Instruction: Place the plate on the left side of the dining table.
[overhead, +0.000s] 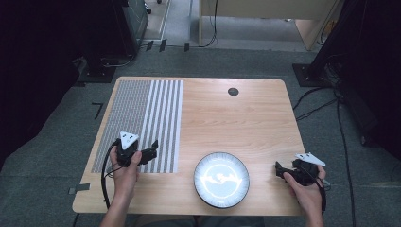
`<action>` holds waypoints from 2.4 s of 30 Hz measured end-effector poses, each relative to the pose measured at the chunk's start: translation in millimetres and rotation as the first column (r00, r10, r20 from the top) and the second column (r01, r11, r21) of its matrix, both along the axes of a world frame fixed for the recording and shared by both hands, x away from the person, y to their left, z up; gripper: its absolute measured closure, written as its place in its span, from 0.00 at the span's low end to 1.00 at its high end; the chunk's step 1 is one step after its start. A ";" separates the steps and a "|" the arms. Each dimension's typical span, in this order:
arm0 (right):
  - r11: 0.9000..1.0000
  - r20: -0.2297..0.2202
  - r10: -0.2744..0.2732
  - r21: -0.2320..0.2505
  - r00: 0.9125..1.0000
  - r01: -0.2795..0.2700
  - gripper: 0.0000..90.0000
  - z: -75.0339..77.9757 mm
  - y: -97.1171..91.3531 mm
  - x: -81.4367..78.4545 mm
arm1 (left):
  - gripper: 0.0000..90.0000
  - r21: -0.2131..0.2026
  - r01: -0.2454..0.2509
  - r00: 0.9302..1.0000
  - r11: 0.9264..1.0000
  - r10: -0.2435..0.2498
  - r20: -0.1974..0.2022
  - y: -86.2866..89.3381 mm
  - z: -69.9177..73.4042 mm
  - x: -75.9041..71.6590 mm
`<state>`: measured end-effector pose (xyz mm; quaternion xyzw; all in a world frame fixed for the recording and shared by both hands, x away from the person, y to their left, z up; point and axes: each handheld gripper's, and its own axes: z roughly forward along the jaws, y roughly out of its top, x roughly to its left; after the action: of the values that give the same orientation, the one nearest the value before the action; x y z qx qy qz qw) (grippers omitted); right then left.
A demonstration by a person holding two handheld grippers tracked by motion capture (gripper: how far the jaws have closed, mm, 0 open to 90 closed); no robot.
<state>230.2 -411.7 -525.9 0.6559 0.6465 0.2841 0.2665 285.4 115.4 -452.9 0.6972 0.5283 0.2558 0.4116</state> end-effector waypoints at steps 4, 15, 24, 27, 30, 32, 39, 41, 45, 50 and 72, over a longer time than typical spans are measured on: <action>1.000 0.000 -0.030 0.000 1.000 0.030 0.03 -0.1 2.8 0.6 | 0.20 -0.013 0.046 0.999 0.999 -0.046 -0.007 -10.8 0.4 -3.9; 0.999 -0.002 -0.041 0.000 0.999 0.041 0.03 -0.1 4.1 1.8 | 0.20 -0.021 0.131 0.991 0.991 -0.132 -0.018 -36.3 -1.5 -13.4; 0.998 -0.002 -0.061 -0.010 0.998 0.061 0.10 3.2 7.2 0.3 | 0.20 -0.024 0.185 0.982 0.982 -0.186 -0.027 -52.4 -3.3 -20.0; 0.998 0.007 -0.066 -0.001 0.998 0.066 0.11 6.0 8.9 -1.6 | 0.20 -0.023 0.203 0.979 0.979 -0.204 -0.030 -57.7 -3.7 -22.4; 0.997 0.028 -0.076 0.013 0.997 0.076 0.15 10.8 12.3 -4.8 | 0.20 -0.018 0.218 0.975 0.976 -0.219 -0.034 -62.4 -4.7 -24.6; 0.997 0.038 -0.074 0.022 0.997 0.073 0.15 13.1 14.0 -6.2 | 0.20 -0.020 0.226 0.973 0.974 -0.227 -0.034 -64.7 -5.3 -25.5; 0.997 0.091 -0.062 0.041 0.994 0.058 0.15 26.2 27.0 -13.8 | 0.20 -0.015 0.254 0.966 0.967 -0.255 -0.043 -72.2 -7.6 -29.3; 0.997 0.108 -0.063 0.055 0.992 0.058 0.16 31.8 34.6 -15.9 | 0.20 -0.016 0.262 0.964 0.965 -0.262 -0.044 -74.4 -8.3 -30.2; 0.996 0.119 -0.052 0.072 0.992 0.044 0.17 38.4 44.1 -18.1 | 0.20 -0.015 0.271 0.961 0.962 -0.272 -0.045 -76.8 -8.6 -31.5; 0.996 0.146 -0.021 0.084 0.989 0.009 0.20 47.3 54.3 -21.5 | 0.20 -0.016 0.281 0.958 0.960 -0.281 -0.051 -78.9 -9.1 -32.7; 0.972 0.139 0.167 0.145 0.976 -0.187 0.54 58.1 103.7 -29.7 | 0.19 -0.032 0.407 0.908 0.913 -0.408 -0.090 -107.5 -15.4 -47.6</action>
<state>200.6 -308.0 -467.8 0.5954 0.6599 0.3977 0.2278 237.8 7.9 -468.3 0.8008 0.3916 0.1275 0.4349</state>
